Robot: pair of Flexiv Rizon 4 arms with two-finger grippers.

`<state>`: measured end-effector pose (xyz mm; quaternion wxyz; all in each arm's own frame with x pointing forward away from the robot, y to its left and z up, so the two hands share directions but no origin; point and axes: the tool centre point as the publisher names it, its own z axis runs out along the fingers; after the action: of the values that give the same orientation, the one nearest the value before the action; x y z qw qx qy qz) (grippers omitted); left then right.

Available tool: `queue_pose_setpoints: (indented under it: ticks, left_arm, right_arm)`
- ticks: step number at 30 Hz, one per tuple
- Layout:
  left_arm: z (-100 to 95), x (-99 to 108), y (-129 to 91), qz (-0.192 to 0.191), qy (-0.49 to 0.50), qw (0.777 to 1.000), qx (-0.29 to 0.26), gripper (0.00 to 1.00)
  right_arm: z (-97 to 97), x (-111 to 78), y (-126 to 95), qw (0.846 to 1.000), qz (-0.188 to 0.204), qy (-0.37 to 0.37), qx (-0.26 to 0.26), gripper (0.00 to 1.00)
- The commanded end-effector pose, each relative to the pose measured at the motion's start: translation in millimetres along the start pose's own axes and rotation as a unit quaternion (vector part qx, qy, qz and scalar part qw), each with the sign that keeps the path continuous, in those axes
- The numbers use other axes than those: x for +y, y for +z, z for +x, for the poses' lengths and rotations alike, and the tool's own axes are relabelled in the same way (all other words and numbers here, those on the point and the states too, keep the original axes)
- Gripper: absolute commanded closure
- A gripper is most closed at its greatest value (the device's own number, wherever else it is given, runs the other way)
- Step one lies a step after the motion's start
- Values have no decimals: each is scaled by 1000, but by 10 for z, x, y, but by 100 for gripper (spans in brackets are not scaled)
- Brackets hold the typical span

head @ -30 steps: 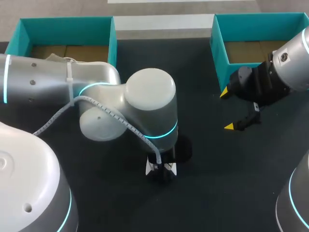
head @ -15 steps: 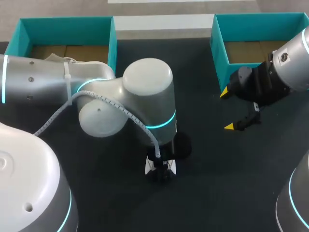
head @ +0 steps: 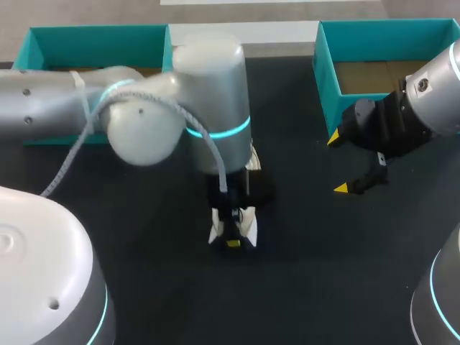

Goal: Take the shoe out of the shoebox, open the shoe tongue, remove and reinsert the insole, then place the shoe into the shoebox

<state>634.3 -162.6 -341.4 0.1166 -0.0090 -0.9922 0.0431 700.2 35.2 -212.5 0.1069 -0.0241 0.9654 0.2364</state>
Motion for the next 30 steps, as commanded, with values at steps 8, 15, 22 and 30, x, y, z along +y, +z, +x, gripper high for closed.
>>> queue_pose_setpoints:
  ticks: [8, 15, 22, 30]
  left_arm:
    - [57, 397, -1410, -17, 12, 1000, 7, 100]
    - [136, 449, -1954, -15, 24, 1000, 0, 100]
    - [151, 442, -2209, -9, 30, 999, -11, 100]
    - [151, 442, -2209, -9, 30, 999, -11, 100]
  right_arm:
    - [3, 7, 17, 1000, 2, 1, -1, 0]
    - [3, 7, 17, 1000, 2, 1, -1, 0]
    - [3, 7, 17, 1000, 2, 1, -1, 0]
    - [3, 7, 17, 1000, 2, 1, -1, 0]
